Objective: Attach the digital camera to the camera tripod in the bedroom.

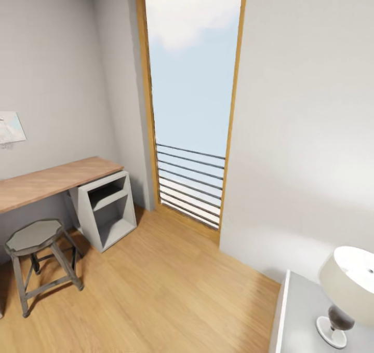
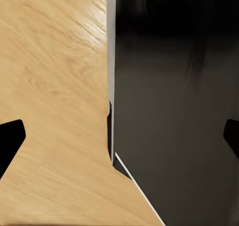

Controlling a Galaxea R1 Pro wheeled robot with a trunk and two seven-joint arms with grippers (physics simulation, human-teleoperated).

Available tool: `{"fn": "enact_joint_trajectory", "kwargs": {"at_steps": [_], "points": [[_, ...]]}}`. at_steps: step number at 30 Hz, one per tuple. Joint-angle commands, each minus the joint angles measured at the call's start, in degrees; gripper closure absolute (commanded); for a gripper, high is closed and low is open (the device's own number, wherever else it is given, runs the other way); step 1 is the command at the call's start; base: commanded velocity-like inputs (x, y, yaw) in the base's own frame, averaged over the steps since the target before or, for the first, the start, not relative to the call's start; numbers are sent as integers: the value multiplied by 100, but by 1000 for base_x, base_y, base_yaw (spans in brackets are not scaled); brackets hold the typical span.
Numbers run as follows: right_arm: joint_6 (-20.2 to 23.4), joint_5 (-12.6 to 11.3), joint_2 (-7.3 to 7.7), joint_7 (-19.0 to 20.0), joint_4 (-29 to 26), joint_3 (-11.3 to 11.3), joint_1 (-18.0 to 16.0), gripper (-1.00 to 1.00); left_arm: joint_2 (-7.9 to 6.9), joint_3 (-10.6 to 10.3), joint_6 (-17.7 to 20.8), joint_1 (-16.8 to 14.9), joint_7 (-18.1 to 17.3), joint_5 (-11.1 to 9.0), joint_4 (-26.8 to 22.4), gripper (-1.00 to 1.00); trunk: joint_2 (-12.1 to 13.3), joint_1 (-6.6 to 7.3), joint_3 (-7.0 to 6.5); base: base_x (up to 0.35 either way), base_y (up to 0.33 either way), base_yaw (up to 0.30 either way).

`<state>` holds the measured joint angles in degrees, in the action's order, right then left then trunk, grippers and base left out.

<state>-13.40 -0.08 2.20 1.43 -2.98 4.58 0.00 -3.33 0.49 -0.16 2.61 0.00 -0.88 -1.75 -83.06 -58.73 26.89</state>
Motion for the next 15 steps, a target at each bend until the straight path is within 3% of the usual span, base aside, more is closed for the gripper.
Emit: {"fn": "enact_joint_trajectory", "kwargs": {"at_steps": [1,15], "points": [[-17,-1,0,15,-1,43,2,-100,2,4,-2,3,0,-9,-10,-100,-2,0,4,7,0,285],[-17,-1,0,15,-1,43,0,-100,-1,4,-2,3,0,-9,-10,-100,-2,0,4,1,0,285]]}}
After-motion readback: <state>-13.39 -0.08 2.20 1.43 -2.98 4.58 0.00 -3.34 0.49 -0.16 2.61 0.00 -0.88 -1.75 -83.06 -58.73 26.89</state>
